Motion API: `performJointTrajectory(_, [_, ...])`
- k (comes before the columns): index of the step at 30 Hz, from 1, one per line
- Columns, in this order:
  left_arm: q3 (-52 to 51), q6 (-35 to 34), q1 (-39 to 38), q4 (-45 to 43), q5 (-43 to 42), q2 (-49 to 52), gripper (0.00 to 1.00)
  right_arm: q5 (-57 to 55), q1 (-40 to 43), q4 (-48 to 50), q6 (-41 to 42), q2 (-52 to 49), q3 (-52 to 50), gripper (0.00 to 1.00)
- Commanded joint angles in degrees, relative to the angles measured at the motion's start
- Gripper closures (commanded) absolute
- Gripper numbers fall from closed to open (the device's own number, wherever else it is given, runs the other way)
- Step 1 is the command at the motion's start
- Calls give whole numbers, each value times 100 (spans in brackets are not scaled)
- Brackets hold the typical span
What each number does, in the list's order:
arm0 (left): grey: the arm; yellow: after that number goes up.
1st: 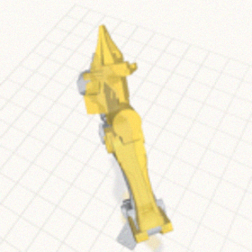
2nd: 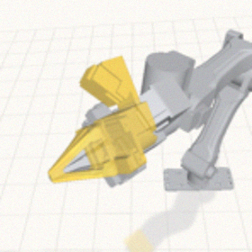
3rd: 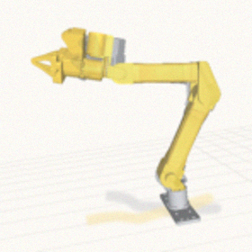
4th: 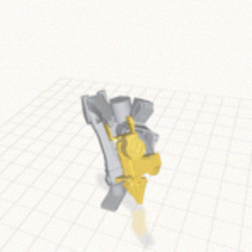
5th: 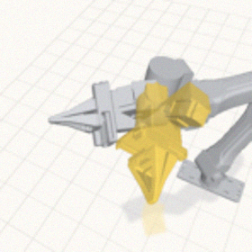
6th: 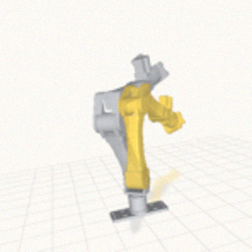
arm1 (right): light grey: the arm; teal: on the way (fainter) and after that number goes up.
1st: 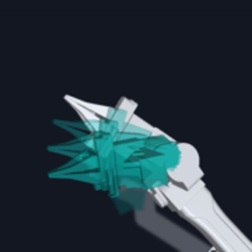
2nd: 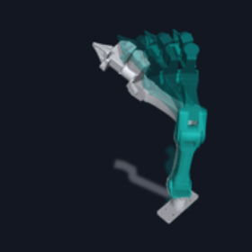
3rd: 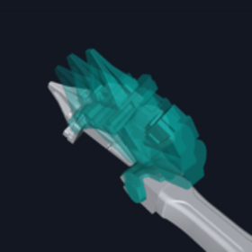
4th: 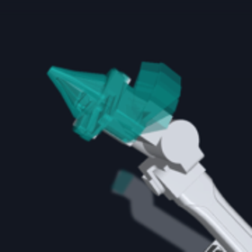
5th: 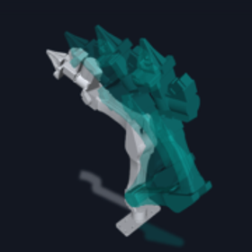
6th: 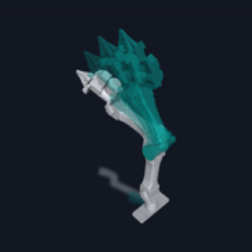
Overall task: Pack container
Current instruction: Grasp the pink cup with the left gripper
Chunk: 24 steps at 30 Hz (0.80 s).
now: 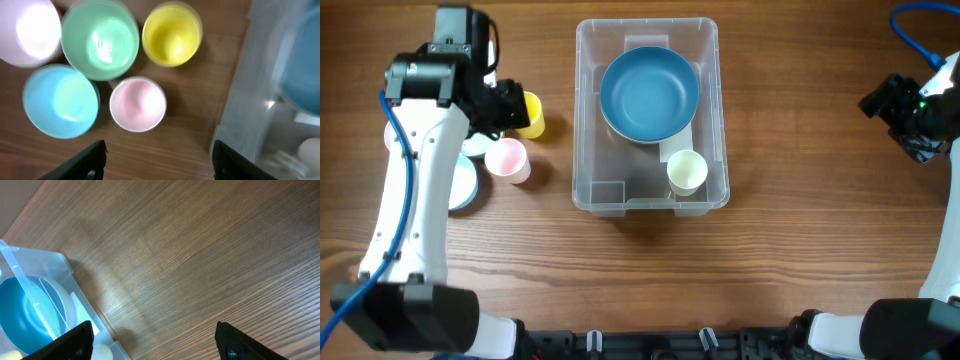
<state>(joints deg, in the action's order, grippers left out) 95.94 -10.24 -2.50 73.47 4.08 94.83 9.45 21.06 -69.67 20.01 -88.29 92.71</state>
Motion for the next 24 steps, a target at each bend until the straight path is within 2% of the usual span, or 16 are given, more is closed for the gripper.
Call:
performJointTrajectory(1, [-1043,-66,164,-538,-496,289,31,96,-26,2,-70,-66,-37,21])
performJointTrajectory(6, [-1908,-68,107,-1497,-577,584,30,96,-26,0,-70,-66,-37,21])
performJointTrajectory(10, [-1967,-68,107,-1672,-577,1102,30,96,-26,-2,-72,-66,-37,21])
performJointTrajectory(11, [-1967,-68,107,-1672,-577,1174,37,96,-26,-2,-70,-66,-37,21])
performJointTrajectory(15, [-1965,-68,101,-1648,-579,1167,76,96,-26,-2,-72,-66,-37,21])
performJointTrajectory(16, [-1965,-68,101,-1620,-579,1167,81,96,-26,-2,-72,-66,-37,21])
performJointTrajectory(17, [-1965,-70,94,-1576,-579,1161,96,96,-26,-2,-70,-66,-37,21])
performJointTrajectory(21, [-1956,-70,-90,-1408,-575,1012,96,96,-26,-4,-70,-66,-37,21])
performJointTrajectory(24, [-1676,-79,-448,-1010,-433,424,96,96,-26,-2,-72,-66,-37,21])
